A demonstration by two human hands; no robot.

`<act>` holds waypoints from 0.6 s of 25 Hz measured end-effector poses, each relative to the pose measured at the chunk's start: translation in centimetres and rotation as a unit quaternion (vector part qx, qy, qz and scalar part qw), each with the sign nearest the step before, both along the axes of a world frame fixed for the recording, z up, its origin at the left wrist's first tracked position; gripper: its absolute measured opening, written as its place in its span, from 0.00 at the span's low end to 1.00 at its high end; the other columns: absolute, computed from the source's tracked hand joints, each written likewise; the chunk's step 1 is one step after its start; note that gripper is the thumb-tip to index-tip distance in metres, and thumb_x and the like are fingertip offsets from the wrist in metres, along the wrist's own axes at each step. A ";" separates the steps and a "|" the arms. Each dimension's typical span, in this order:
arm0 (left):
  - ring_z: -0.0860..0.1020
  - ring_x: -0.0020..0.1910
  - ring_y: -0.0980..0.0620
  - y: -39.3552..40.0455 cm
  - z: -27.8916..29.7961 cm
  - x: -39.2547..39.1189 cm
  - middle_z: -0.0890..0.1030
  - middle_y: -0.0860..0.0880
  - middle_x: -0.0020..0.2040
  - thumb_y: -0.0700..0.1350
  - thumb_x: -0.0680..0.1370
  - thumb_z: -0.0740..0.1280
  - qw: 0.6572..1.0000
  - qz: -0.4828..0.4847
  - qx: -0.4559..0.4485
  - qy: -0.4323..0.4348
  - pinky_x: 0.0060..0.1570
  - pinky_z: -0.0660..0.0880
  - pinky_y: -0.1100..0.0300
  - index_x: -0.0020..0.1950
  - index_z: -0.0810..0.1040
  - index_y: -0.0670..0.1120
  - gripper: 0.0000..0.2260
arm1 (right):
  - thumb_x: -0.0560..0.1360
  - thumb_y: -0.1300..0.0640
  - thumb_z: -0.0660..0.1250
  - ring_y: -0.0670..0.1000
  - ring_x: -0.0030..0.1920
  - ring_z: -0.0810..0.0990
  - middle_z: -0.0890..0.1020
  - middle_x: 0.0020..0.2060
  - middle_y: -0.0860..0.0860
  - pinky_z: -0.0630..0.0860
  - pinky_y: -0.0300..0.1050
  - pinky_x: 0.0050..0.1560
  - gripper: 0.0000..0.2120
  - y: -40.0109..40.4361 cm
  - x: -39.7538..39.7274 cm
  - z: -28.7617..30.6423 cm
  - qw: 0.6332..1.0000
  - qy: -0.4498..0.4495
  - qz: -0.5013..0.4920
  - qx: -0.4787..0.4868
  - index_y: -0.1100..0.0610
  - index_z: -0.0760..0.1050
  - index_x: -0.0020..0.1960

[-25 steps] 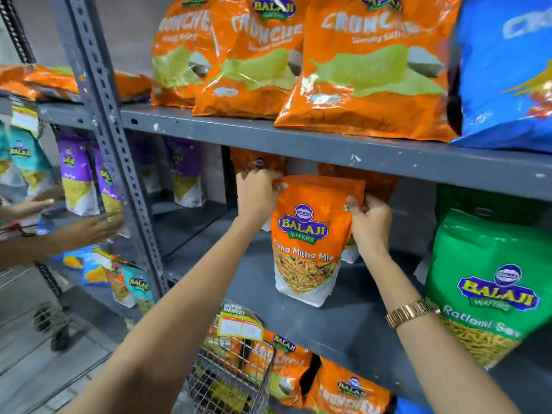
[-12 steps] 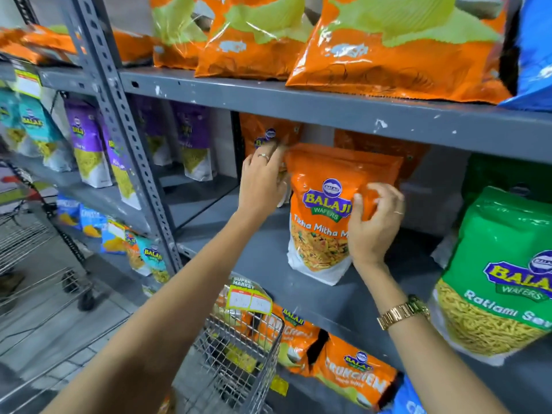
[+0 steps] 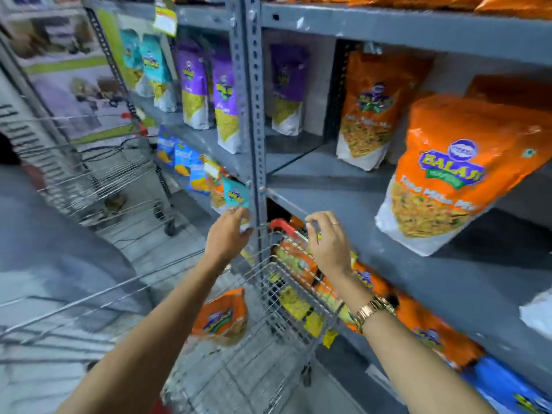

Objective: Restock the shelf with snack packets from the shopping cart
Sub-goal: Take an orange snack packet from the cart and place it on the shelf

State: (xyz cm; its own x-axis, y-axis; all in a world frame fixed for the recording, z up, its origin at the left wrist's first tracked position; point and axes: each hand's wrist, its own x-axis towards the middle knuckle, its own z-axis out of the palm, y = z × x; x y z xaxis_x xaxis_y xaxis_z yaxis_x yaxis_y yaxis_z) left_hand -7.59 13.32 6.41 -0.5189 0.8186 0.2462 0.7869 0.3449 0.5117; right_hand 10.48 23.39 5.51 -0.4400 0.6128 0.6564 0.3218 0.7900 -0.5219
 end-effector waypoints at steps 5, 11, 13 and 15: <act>0.75 0.58 0.41 -9.6 -6.7 -4.8 0.77 0.40 0.59 0.42 0.70 0.70 0.989 0.049 -0.133 -0.051 0.53 0.70 0.52 0.57 0.75 0.42 0.16 | 0.71 0.67 0.66 0.61 0.46 0.79 0.80 0.47 0.60 0.76 0.51 0.42 0.07 -5.5 -5.8 -4.9 0.986 -0.135 0.087 -0.041 0.61 0.75 0.50; 0.71 0.66 0.43 -16.1 -13.7 -7.4 0.72 0.39 0.67 0.45 0.68 0.73 0.925 0.031 -0.363 -0.111 0.64 0.69 0.51 0.69 0.65 0.44 0.32 | 0.74 0.63 0.64 0.59 0.66 0.66 0.65 0.70 0.55 0.71 0.55 0.61 0.27 -9.7 -10.4 -11.3 0.856 -0.474 0.153 -0.138 0.57 0.58 0.70; 0.73 0.63 0.43 -17.1 -15.5 -7.2 0.75 0.40 0.64 0.44 0.69 0.71 0.920 0.047 -0.371 -0.121 0.61 0.72 0.50 0.66 0.69 0.45 0.27 | 0.73 0.64 0.66 0.58 0.68 0.64 0.64 0.71 0.56 0.70 0.55 0.63 0.33 -10.2 -10.8 -12.5 0.829 -0.530 0.136 -0.115 0.57 0.53 0.72; 0.77 0.57 0.43 -17.4 -16.7 -6.8 0.79 0.41 0.59 0.43 0.72 0.68 0.924 0.066 -0.357 -0.122 0.55 0.76 0.50 0.59 0.75 0.46 0.16 | 0.73 0.64 0.67 0.58 0.65 0.66 0.69 0.67 0.57 0.72 0.52 0.57 0.31 -10.7 -10.9 -13.3 0.828 -0.543 0.104 -0.089 0.58 0.57 0.70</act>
